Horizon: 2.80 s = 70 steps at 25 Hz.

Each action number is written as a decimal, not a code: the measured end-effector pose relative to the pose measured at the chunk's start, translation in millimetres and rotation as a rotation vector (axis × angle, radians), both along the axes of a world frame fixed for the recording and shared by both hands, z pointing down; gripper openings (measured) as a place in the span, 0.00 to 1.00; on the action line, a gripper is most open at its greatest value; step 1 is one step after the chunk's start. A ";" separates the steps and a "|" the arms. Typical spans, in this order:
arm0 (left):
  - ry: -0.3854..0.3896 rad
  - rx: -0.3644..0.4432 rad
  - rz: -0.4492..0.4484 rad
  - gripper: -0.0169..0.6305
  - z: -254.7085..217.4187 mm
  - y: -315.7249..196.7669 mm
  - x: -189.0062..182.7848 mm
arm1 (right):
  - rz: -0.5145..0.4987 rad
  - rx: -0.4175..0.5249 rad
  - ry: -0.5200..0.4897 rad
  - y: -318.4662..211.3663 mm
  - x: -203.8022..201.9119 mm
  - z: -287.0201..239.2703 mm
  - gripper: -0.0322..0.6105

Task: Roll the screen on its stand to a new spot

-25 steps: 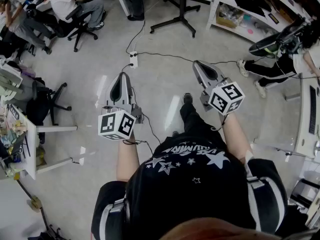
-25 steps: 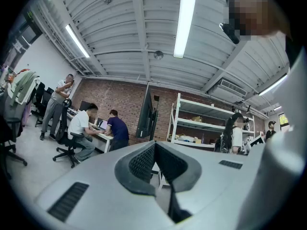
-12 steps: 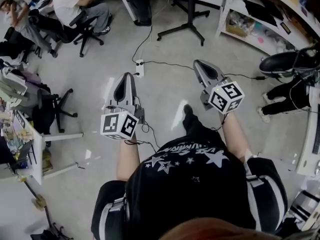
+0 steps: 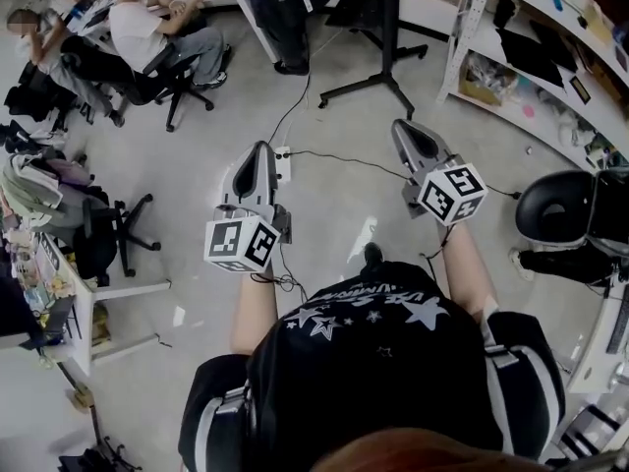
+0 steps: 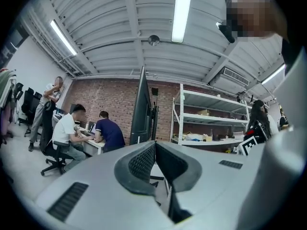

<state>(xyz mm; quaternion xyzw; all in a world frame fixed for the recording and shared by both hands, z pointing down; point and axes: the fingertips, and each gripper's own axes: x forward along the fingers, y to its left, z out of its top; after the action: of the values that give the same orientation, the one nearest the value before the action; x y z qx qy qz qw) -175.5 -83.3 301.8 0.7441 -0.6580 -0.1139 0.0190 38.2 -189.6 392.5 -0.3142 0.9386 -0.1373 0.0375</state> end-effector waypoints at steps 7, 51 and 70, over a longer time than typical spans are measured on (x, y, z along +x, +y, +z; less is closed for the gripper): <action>-0.008 0.013 -0.002 0.04 -0.4 -70.8 1.5 | -0.025 0.066 0.016 -63.6 -12.0 -12.3 0.06; -0.128 0.178 0.188 0.56 -82.2 -382.3 -82.9 | 0.134 0.143 -0.051 -310.9 -114.6 -61.2 0.06; -0.136 0.199 0.283 0.58 -137.9 -463.0 -69.2 | 0.270 0.129 -0.052 -362.3 -111.4 -51.4 0.06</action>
<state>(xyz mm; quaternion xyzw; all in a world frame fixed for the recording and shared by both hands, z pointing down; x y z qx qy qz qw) -244.7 -546.4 164.0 0.8333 -0.5322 -0.1241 -0.0836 -73.2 -551.9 341.1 -0.4309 0.8934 -0.0788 0.1000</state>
